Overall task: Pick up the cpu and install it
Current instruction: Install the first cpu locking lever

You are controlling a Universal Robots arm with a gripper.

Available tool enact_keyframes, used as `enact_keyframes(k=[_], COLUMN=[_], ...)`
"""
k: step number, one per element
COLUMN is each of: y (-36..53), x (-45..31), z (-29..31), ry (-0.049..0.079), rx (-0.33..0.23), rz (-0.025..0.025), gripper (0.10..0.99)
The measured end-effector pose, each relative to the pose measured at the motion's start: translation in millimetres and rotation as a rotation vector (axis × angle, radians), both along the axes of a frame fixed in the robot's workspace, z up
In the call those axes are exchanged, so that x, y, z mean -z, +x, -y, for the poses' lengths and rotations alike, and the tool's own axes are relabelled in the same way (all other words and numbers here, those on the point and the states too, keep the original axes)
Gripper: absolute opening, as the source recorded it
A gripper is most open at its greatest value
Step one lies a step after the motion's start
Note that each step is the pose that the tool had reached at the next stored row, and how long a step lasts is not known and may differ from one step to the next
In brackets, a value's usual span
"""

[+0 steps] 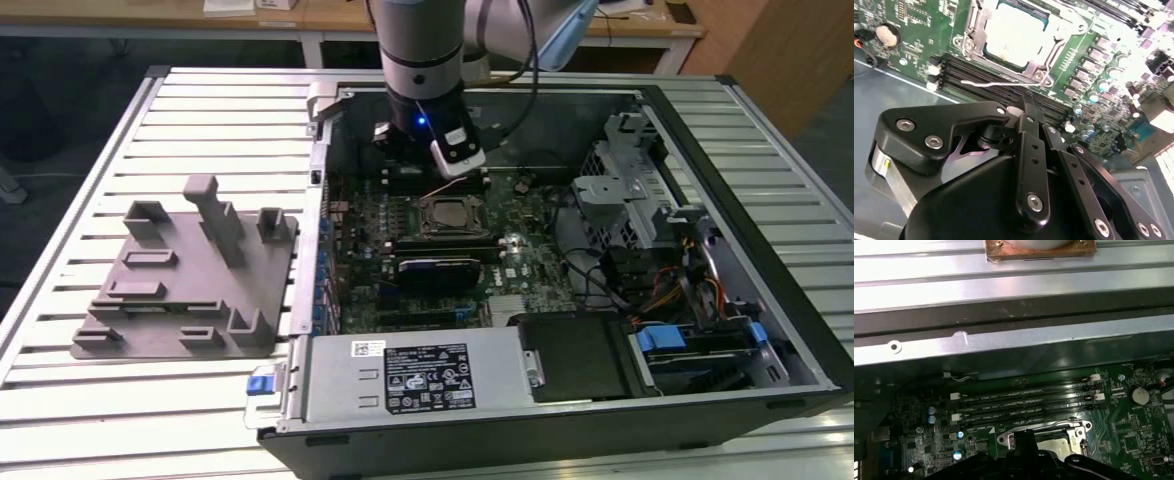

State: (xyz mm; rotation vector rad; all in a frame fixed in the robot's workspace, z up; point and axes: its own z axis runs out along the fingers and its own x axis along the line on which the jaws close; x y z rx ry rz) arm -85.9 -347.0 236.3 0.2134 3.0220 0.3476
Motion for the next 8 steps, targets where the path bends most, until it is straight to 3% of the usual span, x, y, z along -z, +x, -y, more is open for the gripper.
enact_keyframes(k=[8], y=[0.0], x=[3.8], z=[0.1], ry=[0.000], rx=[0.015], rz=[0.0475], gripper=[0.106])
